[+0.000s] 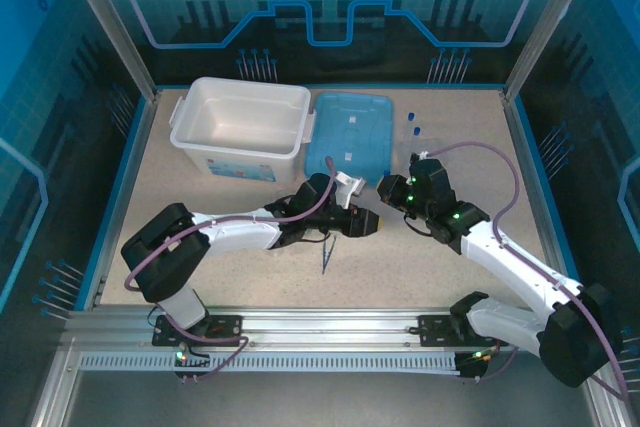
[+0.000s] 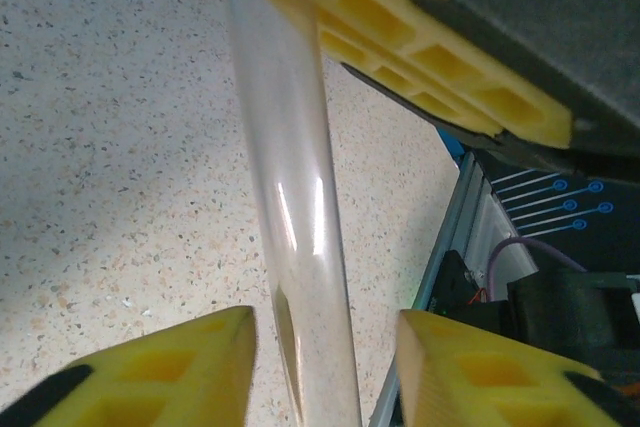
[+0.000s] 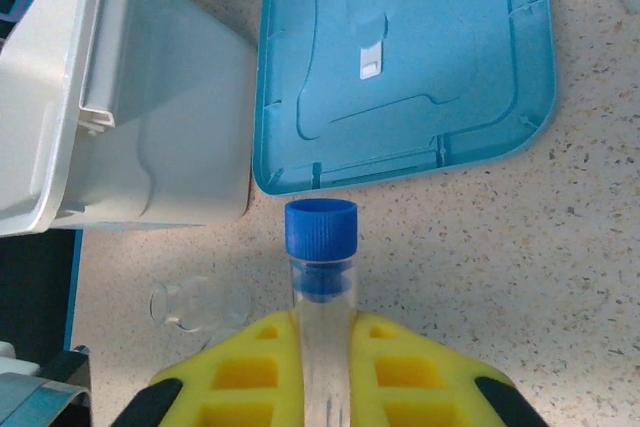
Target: Organize the chemistry lab equipment
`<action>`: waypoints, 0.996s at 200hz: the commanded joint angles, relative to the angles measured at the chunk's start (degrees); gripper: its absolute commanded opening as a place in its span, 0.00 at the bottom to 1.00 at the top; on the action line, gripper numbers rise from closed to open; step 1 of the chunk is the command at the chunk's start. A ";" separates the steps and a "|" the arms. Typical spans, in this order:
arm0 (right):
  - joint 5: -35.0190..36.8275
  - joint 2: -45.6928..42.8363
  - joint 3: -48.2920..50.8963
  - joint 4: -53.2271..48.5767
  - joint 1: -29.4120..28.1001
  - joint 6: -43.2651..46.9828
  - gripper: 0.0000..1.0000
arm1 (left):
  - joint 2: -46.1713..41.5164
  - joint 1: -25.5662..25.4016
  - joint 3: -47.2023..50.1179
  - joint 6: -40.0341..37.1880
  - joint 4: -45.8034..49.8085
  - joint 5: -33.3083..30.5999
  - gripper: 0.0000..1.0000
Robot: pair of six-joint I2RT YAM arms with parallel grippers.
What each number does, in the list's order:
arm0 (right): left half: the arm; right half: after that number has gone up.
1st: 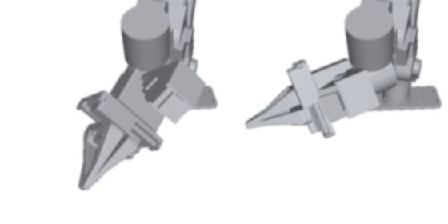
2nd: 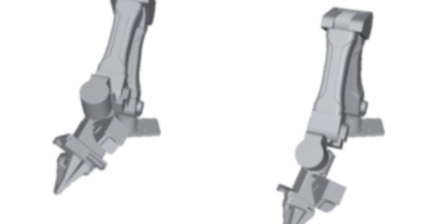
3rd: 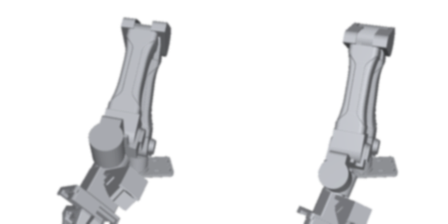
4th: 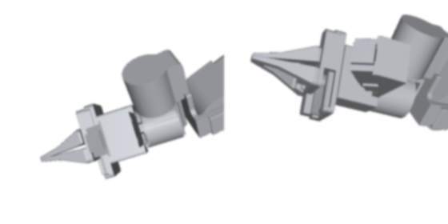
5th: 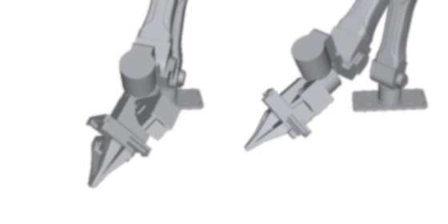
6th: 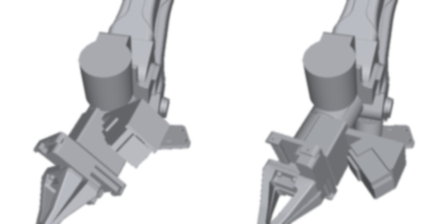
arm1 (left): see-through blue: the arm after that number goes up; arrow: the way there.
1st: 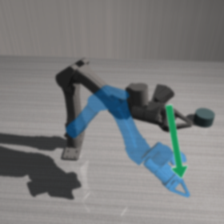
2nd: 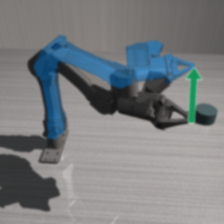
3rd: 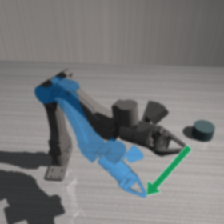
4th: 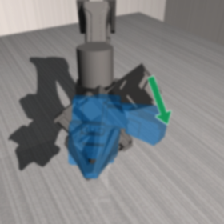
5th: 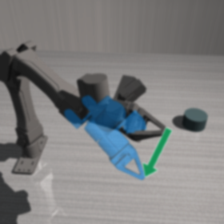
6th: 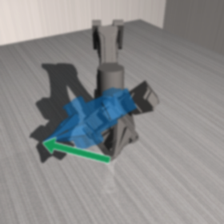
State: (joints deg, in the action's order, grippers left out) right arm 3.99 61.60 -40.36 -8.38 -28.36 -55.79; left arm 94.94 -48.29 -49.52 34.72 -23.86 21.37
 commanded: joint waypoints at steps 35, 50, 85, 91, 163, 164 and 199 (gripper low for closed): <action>0.23 -1.57 0.66 2.14 -0.01 -1.54 0.14 | 0.29 -0.53 -2.59 -0.79 -0.42 1.00 0.25; 0.32 -1.87 0.57 1.79 -0.03 -1.47 0.14 | 0.03 -0.55 -2.63 -1.15 0.10 0.66 0.21; 0.51 -2.96 0.46 0.77 -0.03 -1.17 0.14 | -0.93 -0.40 -2.98 -3.23 2.49 -0.66 0.11; 0.37 -2.98 0.41 0.56 0.01 -1.08 0.14 | -1.05 -0.46 -3.04 -3.57 2.95 -0.84 0.10; -7.72 -5.49 -6.51 -12.18 7.52 7.34 0.46 | -3.21 0.83 -4.27 -13.32 11.16 -4.52 0.08; -8.05 -5.47 -6.63 -12.32 7.75 7.53 0.47 | -3.24 0.83 -4.32 -13.47 11.23 -4.55 0.08; -21.92 -0.78 -11.84 -16.48 14.07 13.19 0.50 | -4.45 0.79 -4.51 -18.83 13.94 -5.99 0.08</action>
State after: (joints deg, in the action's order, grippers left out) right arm -5.96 57.80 -47.88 -19.55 -17.65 -48.23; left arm 92.99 -47.75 -52.05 22.33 -13.26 17.26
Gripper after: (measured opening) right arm 0.487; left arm 0.155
